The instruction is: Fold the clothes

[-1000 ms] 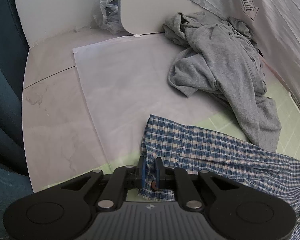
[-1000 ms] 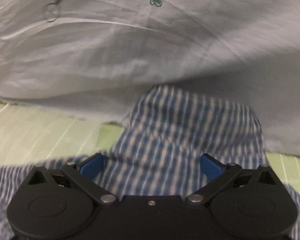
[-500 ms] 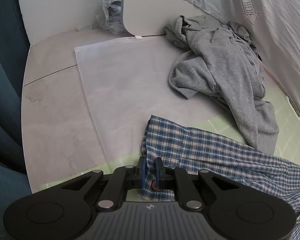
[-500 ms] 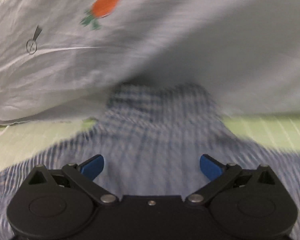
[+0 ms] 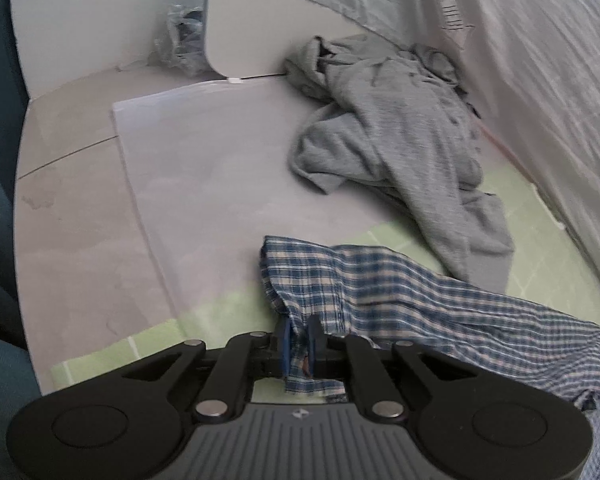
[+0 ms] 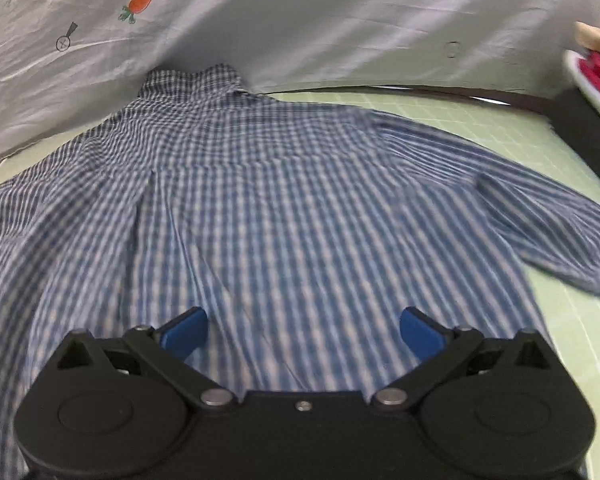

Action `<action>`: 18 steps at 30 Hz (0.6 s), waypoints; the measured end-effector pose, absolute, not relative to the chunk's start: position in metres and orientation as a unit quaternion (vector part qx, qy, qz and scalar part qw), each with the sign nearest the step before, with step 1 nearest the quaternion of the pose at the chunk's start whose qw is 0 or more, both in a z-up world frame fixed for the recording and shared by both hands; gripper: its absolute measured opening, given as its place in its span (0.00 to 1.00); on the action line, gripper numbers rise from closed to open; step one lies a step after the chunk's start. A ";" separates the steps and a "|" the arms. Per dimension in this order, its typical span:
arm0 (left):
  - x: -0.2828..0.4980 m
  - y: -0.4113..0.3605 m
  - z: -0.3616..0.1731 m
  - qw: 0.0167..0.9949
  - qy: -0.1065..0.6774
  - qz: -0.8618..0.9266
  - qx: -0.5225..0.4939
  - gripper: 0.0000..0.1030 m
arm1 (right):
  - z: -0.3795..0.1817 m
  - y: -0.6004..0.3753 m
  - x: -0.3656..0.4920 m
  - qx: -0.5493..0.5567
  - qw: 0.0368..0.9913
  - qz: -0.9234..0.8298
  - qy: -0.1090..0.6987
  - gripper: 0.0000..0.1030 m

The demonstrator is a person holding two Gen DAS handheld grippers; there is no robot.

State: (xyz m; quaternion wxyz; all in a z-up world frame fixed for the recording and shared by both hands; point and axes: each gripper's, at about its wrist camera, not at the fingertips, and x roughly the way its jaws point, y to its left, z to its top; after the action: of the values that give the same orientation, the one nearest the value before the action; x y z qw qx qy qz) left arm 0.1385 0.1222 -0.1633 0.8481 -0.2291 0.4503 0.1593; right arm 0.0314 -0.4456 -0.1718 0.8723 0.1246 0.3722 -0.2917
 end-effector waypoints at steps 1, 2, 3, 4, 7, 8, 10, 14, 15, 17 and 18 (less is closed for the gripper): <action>0.138 0.119 -0.162 0.851 0.447 0.155 -0.229 0.08 | -0.172 -0.444 0.026 0.126 0.873 -0.298 0.365 1.00; 0.138 0.116 -0.161 0.853 0.443 0.151 -0.231 0.08 | -0.173 -0.442 0.023 0.125 0.874 -0.302 0.359 1.00; 0.137 0.112 -0.159 0.855 0.439 0.148 -0.232 0.07 | -0.175 -0.440 0.021 0.123 0.876 -0.305 0.353 1.00; 0.137 0.109 -0.157 0.858 0.435 0.143 -0.234 0.07 | -0.176 -0.438 0.020 0.122 0.877 -0.309 0.347 1.00; 0.141 0.095 -0.151 0.866 0.424 0.117 -0.238 0.05 | -0.178 -0.436 0.020 0.119 0.879 -0.318 0.334 1.00; 0.143 0.089 -0.149 0.870 0.420 0.105 -0.238 0.05 | -0.179 -0.435 0.020 0.119 0.880 -0.321 0.330 1.00; 0.151 0.071 -0.143 0.877 0.412 0.069 -0.238 0.04 | -0.179 -0.434 0.021 0.118 0.881 -0.325 0.325 1.00; 0.170 0.011 -0.132 0.879 0.415 -0.036 -0.231 0.04 | -0.180 -0.434 0.021 0.116 0.883 -0.325 0.319 1.00; 0.174 -0.008 -0.129 0.877 0.417 -0.071 -0.230 0.04 | -0.181 -0.433 0.021 0.116 0.882 -0.326 0.319 1.00; 0.179 -0.051 -0.122 0.870 0.421 -0.143 -0.212 0.04 | -0.179 -0.435 0.017 0.115 0.883 -0.323 0.320 1.00; 0.179 -0.076 -0.120 0.865 0.423 -0.183 -0.198 0.05 | -0.179 -0.435 0.017 0.115 0.883 -0.323 0.319 1.00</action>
State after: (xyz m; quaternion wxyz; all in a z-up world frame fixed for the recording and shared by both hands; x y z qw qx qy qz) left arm 0.1788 -0.0757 -0.1196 0.8651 -0.1983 0.4228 -0.1833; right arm 0.0172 -0.4346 -0.1791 0.8834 0.1148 0.3194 -0.3231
